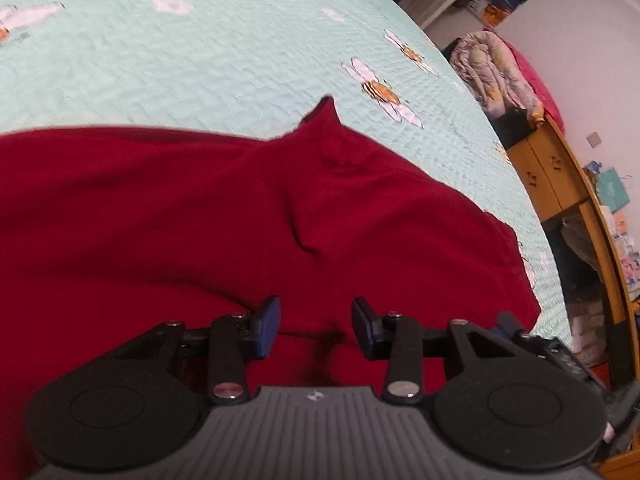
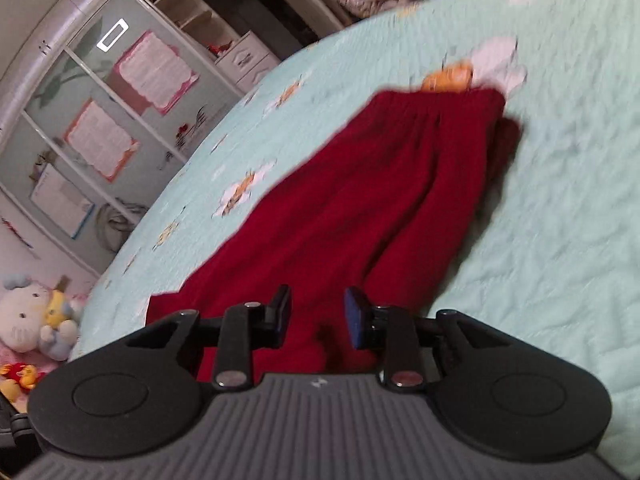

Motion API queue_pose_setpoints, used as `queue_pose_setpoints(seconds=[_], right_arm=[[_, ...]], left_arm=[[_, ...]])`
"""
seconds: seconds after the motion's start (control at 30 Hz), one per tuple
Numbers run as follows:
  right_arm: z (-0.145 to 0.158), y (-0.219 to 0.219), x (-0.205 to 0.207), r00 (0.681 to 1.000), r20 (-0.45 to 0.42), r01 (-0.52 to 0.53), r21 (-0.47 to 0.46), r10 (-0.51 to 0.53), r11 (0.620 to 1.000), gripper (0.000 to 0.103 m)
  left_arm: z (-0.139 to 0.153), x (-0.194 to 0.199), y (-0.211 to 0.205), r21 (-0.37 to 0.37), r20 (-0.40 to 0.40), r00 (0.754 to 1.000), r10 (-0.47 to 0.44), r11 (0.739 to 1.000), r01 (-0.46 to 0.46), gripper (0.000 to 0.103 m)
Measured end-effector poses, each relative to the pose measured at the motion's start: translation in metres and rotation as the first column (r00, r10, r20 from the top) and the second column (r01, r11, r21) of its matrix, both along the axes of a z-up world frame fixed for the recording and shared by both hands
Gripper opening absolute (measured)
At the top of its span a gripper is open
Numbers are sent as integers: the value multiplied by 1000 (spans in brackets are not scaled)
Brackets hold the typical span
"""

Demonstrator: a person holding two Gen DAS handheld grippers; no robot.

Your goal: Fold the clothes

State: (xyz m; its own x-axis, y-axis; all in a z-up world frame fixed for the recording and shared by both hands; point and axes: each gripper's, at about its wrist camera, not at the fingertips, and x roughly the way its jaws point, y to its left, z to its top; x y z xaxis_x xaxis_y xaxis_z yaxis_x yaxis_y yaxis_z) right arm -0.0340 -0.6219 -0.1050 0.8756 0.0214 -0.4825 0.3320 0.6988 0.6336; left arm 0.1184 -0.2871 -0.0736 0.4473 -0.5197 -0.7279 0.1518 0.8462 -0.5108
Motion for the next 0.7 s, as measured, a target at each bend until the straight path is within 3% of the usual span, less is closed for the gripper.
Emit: queue_pose_setpoints(seconds=[0.13,0.2,0.27,0.33,0.43,0.53,0.6,0.7], right_arm=[[11,25,-4,993,53,-107,29,106,994,32],[7,45,0,981,49,-189,30,187,982,32],[-5,56,6,975,2,-223,14,223,975,32],[-19,65,13,967,-53,-248,-5,247,969,30],[-12,68,15,968,-66,-246,-24,244,969,31],[10,82,7,968,-32,-249,-59,247,967,33],[23,95,2,961,12,-273,-86,275,958,33],[25,117,6,942,-11,-334,-128,335,934,33]], left_arm=[[7,-23,15,0,31,999,16,1000,-16,47],[-3,-30,31,5,7,999,49,999,-49,48],[-14,-33,47,-4,-13,997,70,998,-70,42],[-17,-33,58,-31,-19,997,76,997,-76,26],[-9,-35,64,-49,-28,995,91,995,-92,26],[-1,-36,70,-66,-37,994,106,992,-108,37],[7,-45,76,-106,-2,994,113,988,-113,41],[2,-51,88,-50,-19,990,142,988,-143,45]])
